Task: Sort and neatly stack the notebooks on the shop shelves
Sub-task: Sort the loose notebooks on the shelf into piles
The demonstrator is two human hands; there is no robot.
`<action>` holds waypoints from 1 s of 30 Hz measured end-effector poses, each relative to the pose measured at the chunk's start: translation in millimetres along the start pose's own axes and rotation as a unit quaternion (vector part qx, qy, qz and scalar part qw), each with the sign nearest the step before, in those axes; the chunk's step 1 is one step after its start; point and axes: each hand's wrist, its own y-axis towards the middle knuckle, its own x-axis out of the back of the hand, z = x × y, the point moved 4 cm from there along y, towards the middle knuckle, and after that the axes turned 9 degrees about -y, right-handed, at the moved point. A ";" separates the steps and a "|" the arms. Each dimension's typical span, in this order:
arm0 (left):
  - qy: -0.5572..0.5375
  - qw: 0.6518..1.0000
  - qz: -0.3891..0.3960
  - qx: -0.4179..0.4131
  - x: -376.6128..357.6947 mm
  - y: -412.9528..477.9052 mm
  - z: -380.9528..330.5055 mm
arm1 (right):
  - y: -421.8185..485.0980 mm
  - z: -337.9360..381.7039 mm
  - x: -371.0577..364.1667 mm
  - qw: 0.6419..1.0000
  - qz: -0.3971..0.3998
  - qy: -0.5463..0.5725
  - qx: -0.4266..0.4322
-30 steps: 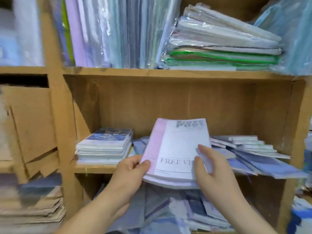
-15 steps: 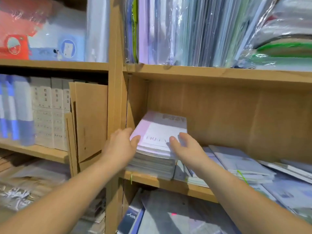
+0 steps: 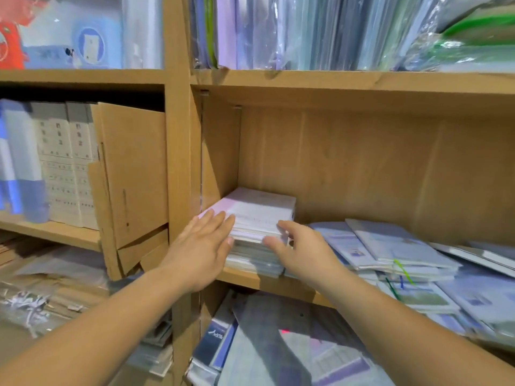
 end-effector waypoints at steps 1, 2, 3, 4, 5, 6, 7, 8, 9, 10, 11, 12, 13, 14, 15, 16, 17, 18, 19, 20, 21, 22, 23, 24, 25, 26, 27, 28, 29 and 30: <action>0.004 1.000 -0.018 0.008 1.7 -2.3 -3.5 | -8.0 -1.6 3.9 1.000 0.005 -0.016 0.021; 0.017 0.999 -0.043 0.002 3.3 -5.3 -10.1 | -16.2 -7.1 9.3 0.998 0.005 -0.039 0.041; 0.028 0.997 -0.068 -0.023 4.3 -10.0 -20.8 | -24.3 -16.0 17.2 0.996 -0.003 -0.064 0.056; 0.027 0.994 -0.087 -0.065 5.0 -15.6 -36.2 | -31.7 -26.7 27.6 0.994 -0.011 -0.087 0.064; 0.003 0.988 -0.105 -0.117 4.1 -20.9 -54.7 | -38.0 -40.1 39.7 0.991 -0.017 -0.112 0.069; -0.036 0.978 -0.117 -0.168 1.1 -25.6 -74.6 | -42.7 -54.9 51.5 0.988 -0.019 -0.138 0.073; -0.074 0.971 -0.105 -0.201 -3.3 -28.1 -94.0 | -46.2 -70.2 62.9 0.984 -0.017 -0.165 0.071; -0.109 0.970 -0.078 -0.205 -10.1 -28.3 -111.9 | -49.0 -86.3 73.1 0.980 -0.012 -0.190 0.064; -0.140 0.972 -0.044 -0.185 -20.4 -26.4 -127.0 | -52.3 -102.8 81.4 0.976 -0.004 -0.210 0.055; -0.158 0.975 -0.010 -0.157 -33.0 -22.2 -139.8 | -56.5 -119.1 87.8 0.974 0.005 -0.224 0.045; -0.162 0.978 0.019 -0.131 -47.8 -16.4 -149.5 | -62.2 -134.3 92.6 0.972 0.013 -0.231 0.035; -0.156 0.981 0.050 -0.107 -63.3 -9.9 -157.8 | -69.7 -147.6 96.8 0.971 0.015 -0.238 0.031; -0.146 0.982 0.082 -0.086 -77.6 -3.8 -165.3 | -77.8 -159.2 101.4 0.969 0.011 -0.246 0.030; -0.141 0.982 0.104 -0.063 -89.6 1.6 -171.7 | -86.5 -170.2 106.5 0.966 0.008 -0.257 0.029; -0.140 0.982 0.121 -0.043 -99.9 6.5 -177.1 | -94.2 -181.0 111.4 0.963 0.010 -0.268 0.025; -0.134 0.982 0.133 -0.028 -107.7 11.1 -182.1 | -100.9 -192.1 116.5 0.960 0.015 -0.278 0.019; -0.122 0.982 0.142 -0.024 -112.5 15.9 -185.5 | -106.6 -203.1 121.9 0.959 0.025 -0.282 0.008; -0.112 0.982 0.147 -0.025 -113.3 20.4 -186.7 | -111.0 -213.5 125.8 0.959 0.045 -0.279 -0.006; -0.114 0.982 0.151 -0.024 -111.1 24.0 -186.3 | -114.9 -222.4 128.7 0.960 0.073 -0.269 -0.015; -0.127 0.980 0.149 -0.019 -107.1 28.1 -183.8 | -117.8 -228.9 131.7 0.963 0.097 -0.252 -0.014; -0.144 0.979 0.142 -0.014 -102.4 31.4 -181.6 | -120.1 -233.3 137.2 0.968 0.108 -0.224 -0.007; -0.160 0.979 0.128 -0.012 -98.0 33.8 -181.4 | -123.1 -237.1 145.4 0.977 0.103 -0.186 -0.003; -0.167 0.981 0.102 -0.019 -93.2 35.8 -184.1 | -126.4 -241.6 155.8 0.986 0.087 -0.142 -0.008; -0.166 0.983 0.065 -0.035 -88.0 36.8 -189.3 | -130.4 -247.1 167.1 0.992 0.060 -0.108 -0.019; -0.169 0.983 0.027 -0.059 -83.3 36.9 -198.2 | -135.1 -254.9 179.7 0.995 0.025 -0.092 -0.031; -0.181 0.979 -0.004 -0.092 -78.6 37.0 -212.1 | -141.2 -266.4 192.5 0.994 -0.010 -0.095 -0.046; -0.197 0.973 -0.014 -0.120 -75.5 38.2 -229.2 | -148.1 -281.2 204.9 0.991 -0.037 -0.111 -0.064; -0.212 0.967 -0.004 -0.141 -73.2 40.8 -249.7 | -156.1 -298.0 216.6 0.986 -0.053 -0.131 -0.086; -0.222 0.962 0.017 -0.160 -72.5 44.2 -273.1 | -165.3 -315.4 227.8 0.980 -0.061 -0.154 -0.114; -0.226 0.955 0.041 -0.187 -74.6 49.2 -298.3 | -175.0 -332.5 237.3 0.972 -0.061 -0.177 -0.143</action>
